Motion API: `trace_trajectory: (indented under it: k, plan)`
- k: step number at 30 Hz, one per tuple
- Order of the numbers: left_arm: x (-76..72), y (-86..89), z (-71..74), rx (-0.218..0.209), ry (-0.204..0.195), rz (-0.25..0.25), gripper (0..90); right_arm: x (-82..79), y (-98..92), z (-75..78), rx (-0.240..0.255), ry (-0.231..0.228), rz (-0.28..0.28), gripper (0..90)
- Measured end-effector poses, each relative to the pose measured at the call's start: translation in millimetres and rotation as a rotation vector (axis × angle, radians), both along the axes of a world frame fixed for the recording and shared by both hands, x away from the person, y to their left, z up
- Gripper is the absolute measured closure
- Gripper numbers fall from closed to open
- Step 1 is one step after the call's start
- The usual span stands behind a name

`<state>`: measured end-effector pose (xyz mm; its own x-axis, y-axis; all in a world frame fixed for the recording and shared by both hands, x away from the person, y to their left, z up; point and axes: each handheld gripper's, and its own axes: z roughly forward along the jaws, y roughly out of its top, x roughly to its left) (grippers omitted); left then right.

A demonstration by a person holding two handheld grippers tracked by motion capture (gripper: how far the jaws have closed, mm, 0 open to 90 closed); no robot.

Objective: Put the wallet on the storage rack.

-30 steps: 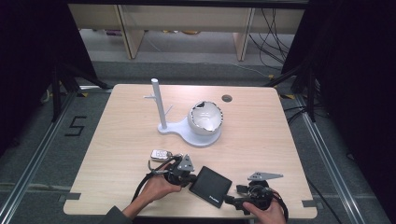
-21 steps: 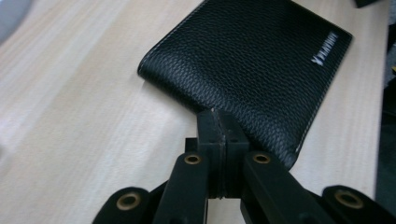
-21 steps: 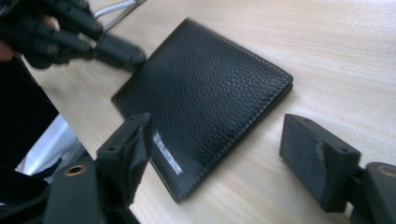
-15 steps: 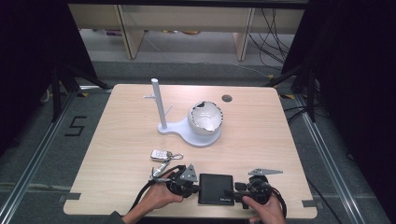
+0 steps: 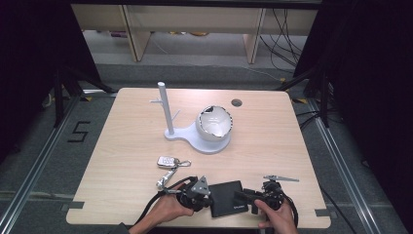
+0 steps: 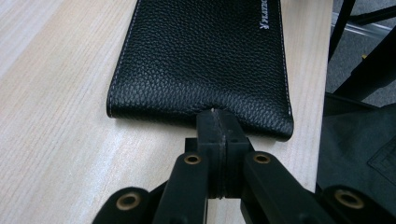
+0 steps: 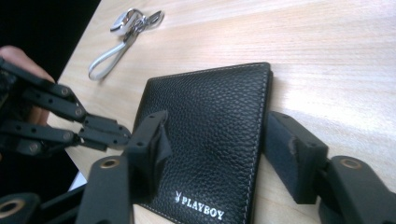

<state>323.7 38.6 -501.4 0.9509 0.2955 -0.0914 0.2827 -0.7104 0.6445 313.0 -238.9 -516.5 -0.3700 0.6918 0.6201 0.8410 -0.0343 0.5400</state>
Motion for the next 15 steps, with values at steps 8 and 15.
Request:
trace_trajectory:
  k: [8,15]
  plan:
    - [0.7,2.6,-1.4,0.021,-0.014,-0.013,89.1,-2.3,-3.1,-1.5,0.180,0.100,-0.018,65.5]
    - [-0.2,2.7,-0.7,0.027,-0.014,-0.012,88.9,-0.3,2.3,3.0,0.130,0.003,0.028,70.8]
